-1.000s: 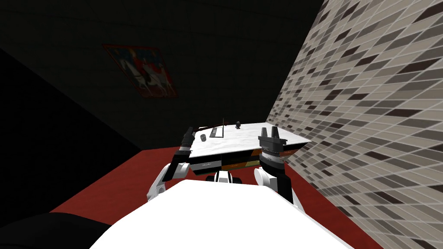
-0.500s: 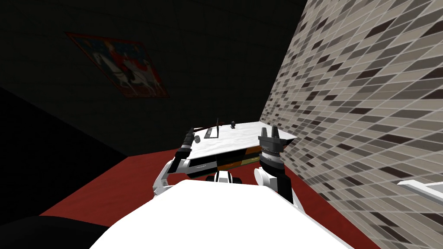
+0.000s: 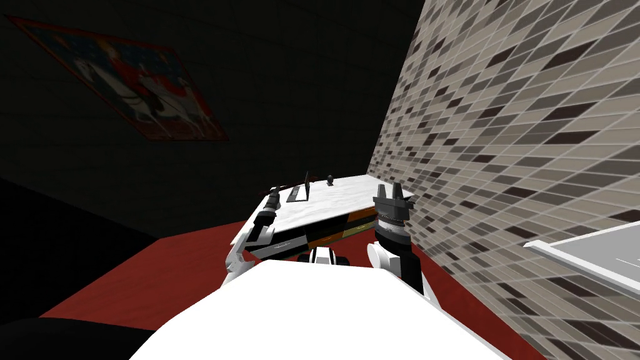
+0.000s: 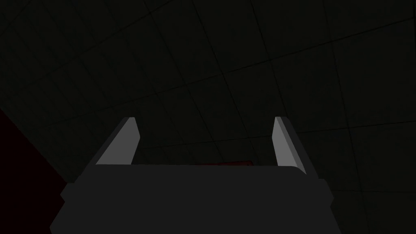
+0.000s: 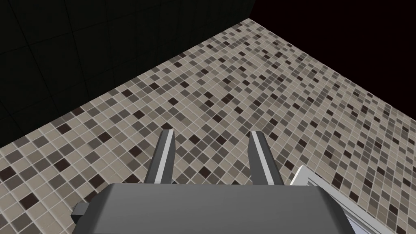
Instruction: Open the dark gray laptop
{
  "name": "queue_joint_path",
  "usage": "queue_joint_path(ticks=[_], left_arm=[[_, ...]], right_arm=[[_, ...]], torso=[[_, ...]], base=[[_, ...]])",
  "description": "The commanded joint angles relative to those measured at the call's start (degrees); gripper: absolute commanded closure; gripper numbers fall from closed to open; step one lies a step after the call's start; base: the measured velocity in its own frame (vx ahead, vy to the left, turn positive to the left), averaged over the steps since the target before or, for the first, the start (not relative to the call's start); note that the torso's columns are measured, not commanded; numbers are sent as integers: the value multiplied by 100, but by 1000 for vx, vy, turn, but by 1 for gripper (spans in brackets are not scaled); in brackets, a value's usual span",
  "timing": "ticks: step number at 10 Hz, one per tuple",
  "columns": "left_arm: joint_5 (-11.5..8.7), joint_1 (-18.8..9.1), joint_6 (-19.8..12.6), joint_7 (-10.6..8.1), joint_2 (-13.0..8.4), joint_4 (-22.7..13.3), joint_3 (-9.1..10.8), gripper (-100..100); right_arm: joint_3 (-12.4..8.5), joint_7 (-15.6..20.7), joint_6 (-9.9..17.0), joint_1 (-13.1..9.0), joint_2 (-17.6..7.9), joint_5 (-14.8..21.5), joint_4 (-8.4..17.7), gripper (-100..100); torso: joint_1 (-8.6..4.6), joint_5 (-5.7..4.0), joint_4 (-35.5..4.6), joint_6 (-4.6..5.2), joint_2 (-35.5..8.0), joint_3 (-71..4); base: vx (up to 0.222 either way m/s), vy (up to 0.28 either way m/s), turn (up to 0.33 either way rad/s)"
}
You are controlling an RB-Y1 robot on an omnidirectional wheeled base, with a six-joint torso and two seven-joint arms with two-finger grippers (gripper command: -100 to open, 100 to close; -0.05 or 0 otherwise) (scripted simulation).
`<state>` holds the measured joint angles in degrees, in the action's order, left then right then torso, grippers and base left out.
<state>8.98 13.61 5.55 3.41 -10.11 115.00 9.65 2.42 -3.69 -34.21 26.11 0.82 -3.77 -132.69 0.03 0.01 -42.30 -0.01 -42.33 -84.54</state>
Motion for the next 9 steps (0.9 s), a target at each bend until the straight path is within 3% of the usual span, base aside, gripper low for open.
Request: queue_joint_path(ticks=[1, 9], left_arm=[[150, -266, -248, 123, -20, -355, 151, -100], [589, -1063, -1041, 452, -380, -1519, 693, -100]], right_arm=[[0, 0, 0, 0, 0, 0, 0, 0], [0, 0, 0, 0, 0, 0, 0, 0]], torso=[[-4, -1, 1, 1, 4, -2], [0, 0, 0, 0, 1, 0]], base=[[38, -79, -124], [38, -99, -149]])
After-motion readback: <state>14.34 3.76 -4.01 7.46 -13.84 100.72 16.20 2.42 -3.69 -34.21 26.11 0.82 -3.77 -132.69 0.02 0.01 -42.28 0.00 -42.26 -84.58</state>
